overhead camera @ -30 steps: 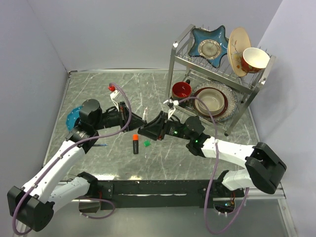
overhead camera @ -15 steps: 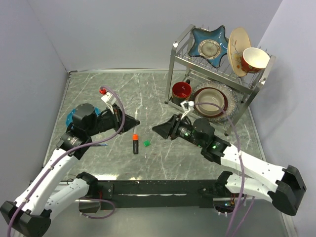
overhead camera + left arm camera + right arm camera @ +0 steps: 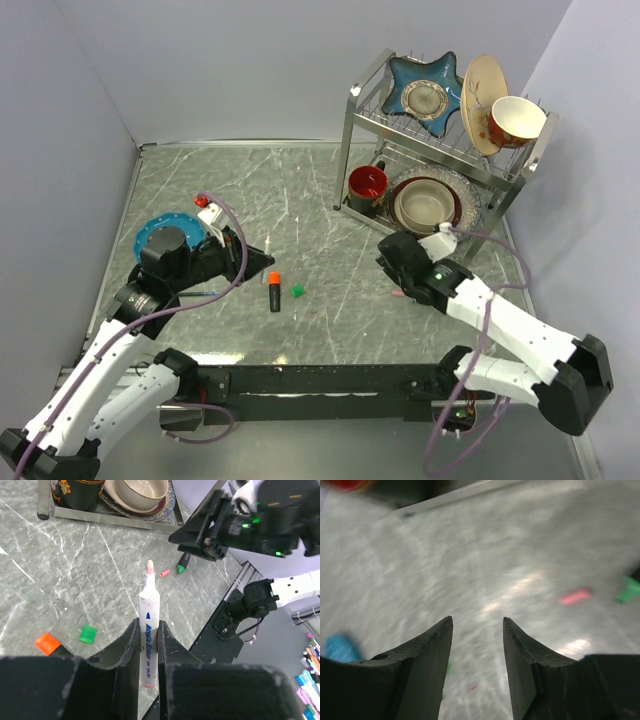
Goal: Insert the pens into the pen caps
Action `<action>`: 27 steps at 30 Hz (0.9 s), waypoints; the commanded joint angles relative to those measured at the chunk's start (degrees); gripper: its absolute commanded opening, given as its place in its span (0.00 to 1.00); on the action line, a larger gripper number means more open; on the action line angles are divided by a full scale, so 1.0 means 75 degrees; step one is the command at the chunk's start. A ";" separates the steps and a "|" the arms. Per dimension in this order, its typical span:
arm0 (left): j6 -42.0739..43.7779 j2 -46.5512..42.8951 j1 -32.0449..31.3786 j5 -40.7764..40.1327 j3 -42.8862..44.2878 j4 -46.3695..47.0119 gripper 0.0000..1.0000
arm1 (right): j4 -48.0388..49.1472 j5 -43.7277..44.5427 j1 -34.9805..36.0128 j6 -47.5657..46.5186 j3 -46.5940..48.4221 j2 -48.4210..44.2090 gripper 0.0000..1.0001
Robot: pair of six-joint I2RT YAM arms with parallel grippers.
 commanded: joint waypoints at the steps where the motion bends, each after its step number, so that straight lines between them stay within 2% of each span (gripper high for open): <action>1: 0.0073 -0.0046 -0.0040 0.0216 -0.0049 0.0259 0.01 | -0.2281 0.0962 -0.0271 0.1768 0.0735 0.0657 0.54; 3: 0.0085 -0.0011 -0.0075 0.0216 -0.0025 0.0212 0.01 | -0.3134 0.0752 -0.0400 0.2772 0.0970 0.1066 0.54; 6: 0.0085 -0.0069 -0.0087 0.0251 -0.0025 0.0235 0.01 | -0.3677 0.0389 -0.0622 0.3712 0.1030 0.1605 0.54; 12: 0.0096 -0.0199 -0.0274 0.0030 -0.0049 0.0189 0.01 | -0.3116 -0.0234 -0.0787 0.4615 0.0526 0.2076 0.51; 27: 0.0178 -0.0187 -0.0568 -0.0241 -0.0060 0.0107 0.01 | -0.2812 -0.0398 -0.1044 0.5485 0.0362 0.2733 0.52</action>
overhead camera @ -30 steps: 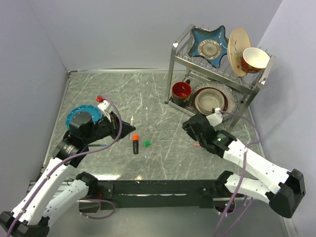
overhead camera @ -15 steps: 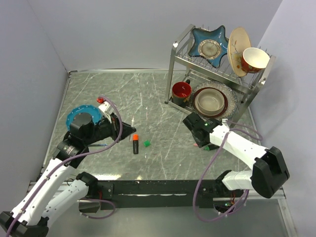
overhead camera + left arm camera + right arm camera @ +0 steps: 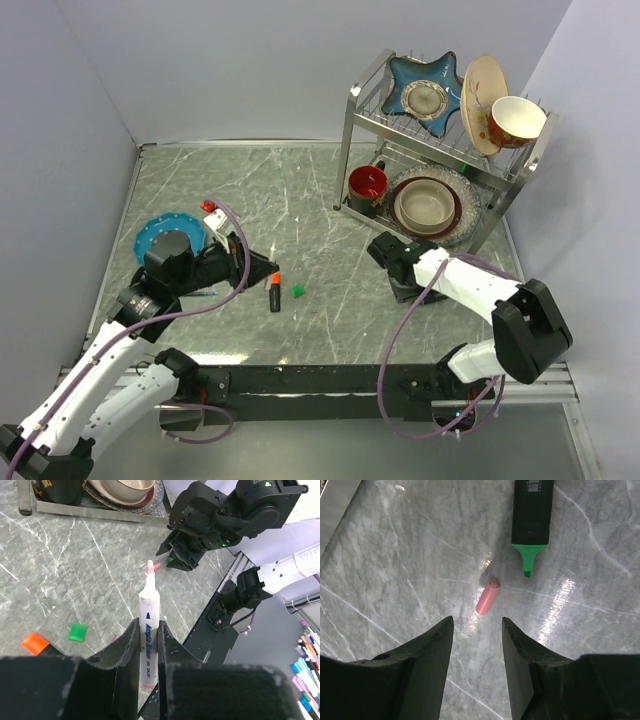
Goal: Insert the pens into the pen caps
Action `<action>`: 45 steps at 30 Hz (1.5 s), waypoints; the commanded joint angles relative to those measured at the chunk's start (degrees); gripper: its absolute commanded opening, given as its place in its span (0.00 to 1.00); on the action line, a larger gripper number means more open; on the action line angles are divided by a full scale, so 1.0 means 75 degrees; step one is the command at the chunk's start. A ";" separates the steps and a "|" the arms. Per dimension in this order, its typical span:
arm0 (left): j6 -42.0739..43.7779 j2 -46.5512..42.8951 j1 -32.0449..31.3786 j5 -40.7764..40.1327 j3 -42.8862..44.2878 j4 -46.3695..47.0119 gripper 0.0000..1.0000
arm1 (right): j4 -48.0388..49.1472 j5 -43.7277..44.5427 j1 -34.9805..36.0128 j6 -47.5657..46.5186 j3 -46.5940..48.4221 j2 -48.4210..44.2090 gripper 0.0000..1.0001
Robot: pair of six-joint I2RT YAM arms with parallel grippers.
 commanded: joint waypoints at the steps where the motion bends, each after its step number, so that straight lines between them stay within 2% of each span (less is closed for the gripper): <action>1: 0.0170 -0.0082 -0.0087 -0.0168 0.0004 0.0115 0.01 | 0.0088 0.0133 -0.0156 0.0531 -0.0171 -0.0039 0.52; 20: 0.0193 -0.0094 -0.0228 -0.0344 0.0027 0.0045 0.01 | 0.0826 -0.0395 -0.0378 0.0426 -0.0242 0.0664 0.51; 29: 0.0193 -0.0141 -0.0239 -0.0356 0.0016 0.0057 0.01 | 0.0651 -0.0371 -0.0437 0.0625 -0.0348 0.0875 0.50; 36: 0.0228 -0.0164 -0.0263 -0.0379 0.0039 0.0033 0.01 | 0.0558 -0.0395 -0.0437 0.0660 -0.0360 0.1015 0.45; 39: 0.0217 -0.0234 -0.0298 -0.0484 0.0027 0.0010 0.01 | 0.0616 -0.0418 -0.0460 0.0602 -0.0372 0.1144 0.42; 42: 0.0228 -0.0305 -0.0333 -0.0566 0.0039 -0.0025 0.01 | 0.0803 -0.0477 -0.0461 0.0333 -0.0348 0.1284 0.35; 44: 0.0217 -0.0351 -0.0333 -0.0590 0.0027 -0.0002 0.01 | 0.0908 -0.0489 -0.0449 0.0064 -0.0313 0.1367 0.24; 45: 0.0217 -0.0375 -0.0345 -0.0613 0.0027 -0.0002 0.01 | 0.0955 -0.0489 -0.0449 -0.0239 -0.0301 0.1437 0.14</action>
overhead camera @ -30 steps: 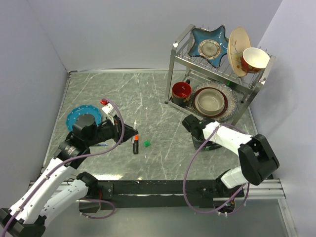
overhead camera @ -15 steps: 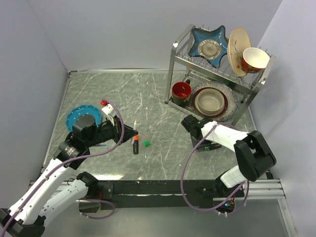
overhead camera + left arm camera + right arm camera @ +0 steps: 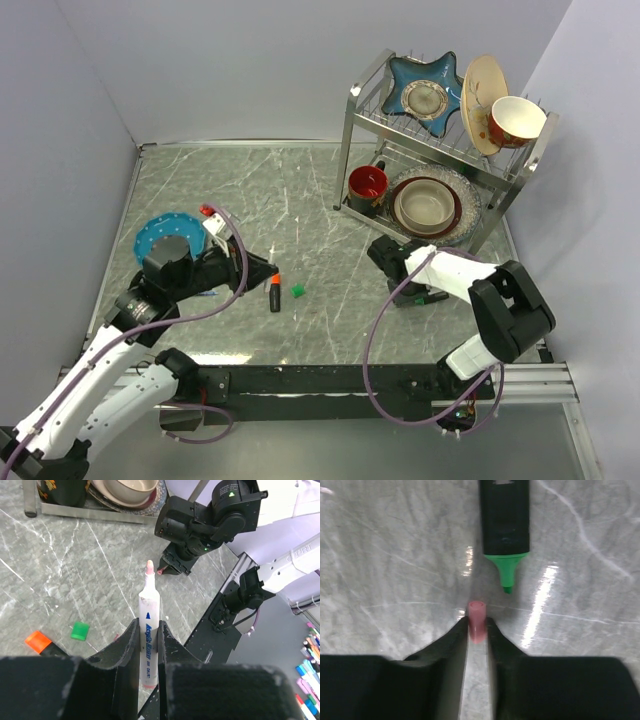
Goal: Insert the pens into the pen caps
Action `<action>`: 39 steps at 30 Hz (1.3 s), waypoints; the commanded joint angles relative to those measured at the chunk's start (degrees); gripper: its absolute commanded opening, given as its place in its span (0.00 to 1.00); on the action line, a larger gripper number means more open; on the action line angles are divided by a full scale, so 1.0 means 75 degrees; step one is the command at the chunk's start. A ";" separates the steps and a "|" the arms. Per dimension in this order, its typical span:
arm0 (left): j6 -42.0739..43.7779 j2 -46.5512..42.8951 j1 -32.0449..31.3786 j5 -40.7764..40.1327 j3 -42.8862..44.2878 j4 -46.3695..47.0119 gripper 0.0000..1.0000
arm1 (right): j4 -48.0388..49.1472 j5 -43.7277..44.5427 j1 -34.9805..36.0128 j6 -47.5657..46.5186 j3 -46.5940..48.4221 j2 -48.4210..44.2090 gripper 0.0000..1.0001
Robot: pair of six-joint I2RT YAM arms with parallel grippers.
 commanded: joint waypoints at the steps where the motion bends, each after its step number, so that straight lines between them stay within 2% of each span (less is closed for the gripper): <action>1: 0.0182 -0.0165 -0.0045 -0.0185 0.0033 0.0155 0.01 | 0.0521 0.0109 -0.0050 -0.0530 0.0048 0.0406 0.13; 6: 0.0182 -0.0177 -0.0068 -0.0197 0.0033 0.0167 0.01 | 0.1365 -0.0208 0.0336 -0.1794 0.0130 0.0488 0.11; 14: 0.0182 -0.0200 -0.0091 -0.0232 0.0033 0.0167 0.01 | 0.1648 0.0132 0.2022 -0.3131 0.1090 0.0862 0.09; 18: 0.0170 -0.0247 -0.0092 -0.0290 0.0021 0.0179 0.01 | 0.1847 0.0191 0.2341 -0.4628 0.1525 0.1424 0.09; 22: 0.0170 -0.0271 -0.0103 -0.0314 0.0010 0.0179 0.01 | 0.2104 0.0050 0.2446 -0.5510 0.1584 0.1788 0.07; 24: 0.0170 -0.0259 -0.0103 -0.0314 0.0021 0.0179 0.01 | 0.2408 -0.0032 0.2493 -0.5897 0.1490 0.1765 0.10; 26: 0.0170 -0.0247 -0.0103 -0.0325 0.0021 0.0179 0.01 | 0.2620 -0.0103 0.2517 -0.6051 0.1303 0.1637 0.17; 29: 0.0170 -0.0201 -0.0103 -0.0279 0.0033 0.0190 0.01 | 0.2411 0.0119 0.2505 -0.6063 0.1454 0.1694 0.23; 39: 0.0170 -0.0212 -0.0103 -0.0302 0.0009 0.0190 0.01 | 0.1988 0.0272 0.2435 -0.6180 0.1970 0.2222 0.29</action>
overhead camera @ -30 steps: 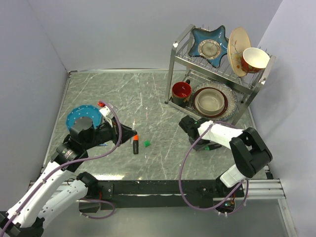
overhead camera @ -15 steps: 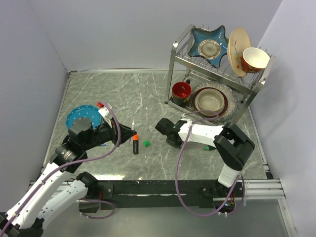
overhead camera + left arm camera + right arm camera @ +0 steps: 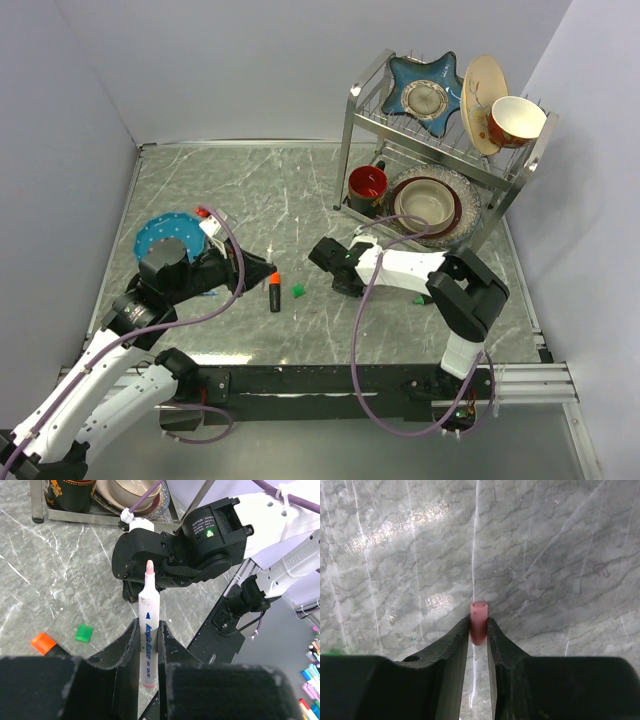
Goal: Insert the pens into the pen caps
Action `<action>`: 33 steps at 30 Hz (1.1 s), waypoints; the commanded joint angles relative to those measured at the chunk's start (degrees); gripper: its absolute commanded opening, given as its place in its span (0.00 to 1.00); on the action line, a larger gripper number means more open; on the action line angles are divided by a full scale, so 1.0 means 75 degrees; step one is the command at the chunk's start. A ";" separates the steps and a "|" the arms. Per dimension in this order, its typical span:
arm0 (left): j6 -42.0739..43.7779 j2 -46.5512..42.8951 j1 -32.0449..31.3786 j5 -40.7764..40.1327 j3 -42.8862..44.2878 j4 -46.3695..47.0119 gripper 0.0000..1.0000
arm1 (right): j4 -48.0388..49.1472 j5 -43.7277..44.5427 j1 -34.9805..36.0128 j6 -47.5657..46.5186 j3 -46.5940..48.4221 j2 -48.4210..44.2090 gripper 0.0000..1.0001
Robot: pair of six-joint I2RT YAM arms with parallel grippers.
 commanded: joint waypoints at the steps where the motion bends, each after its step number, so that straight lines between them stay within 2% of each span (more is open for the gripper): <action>1: 0.0112 -0.0049 -0.0022 -0.0034 0.0009 0.0193 0.01 | 0.0120 0.0071 -0.0019 -0.0010 0.0082 0.0474 0.29; 21: 0.0100 -0.0072 -0.0033 0.0001 -0.0002 0.0240 0.01 | -0.0103 0.0364 -0.0394 -0.0151 0.0164 0.0556 0.38; 27: 0.0111 -0.0108 -0.0033 0.0013 -0.0014 0.0252 0.01 | -0.0150 0.0435 -0.0429 -0.0081 0.0164 0.0673 0.38; 33: 0.0111 -0.0119 -0.0033 0.0025 -0.0002 0.0252 0.01 | 0.0002 0.0364 -0.0441 -0.0139 0.0047 0.0720 0.30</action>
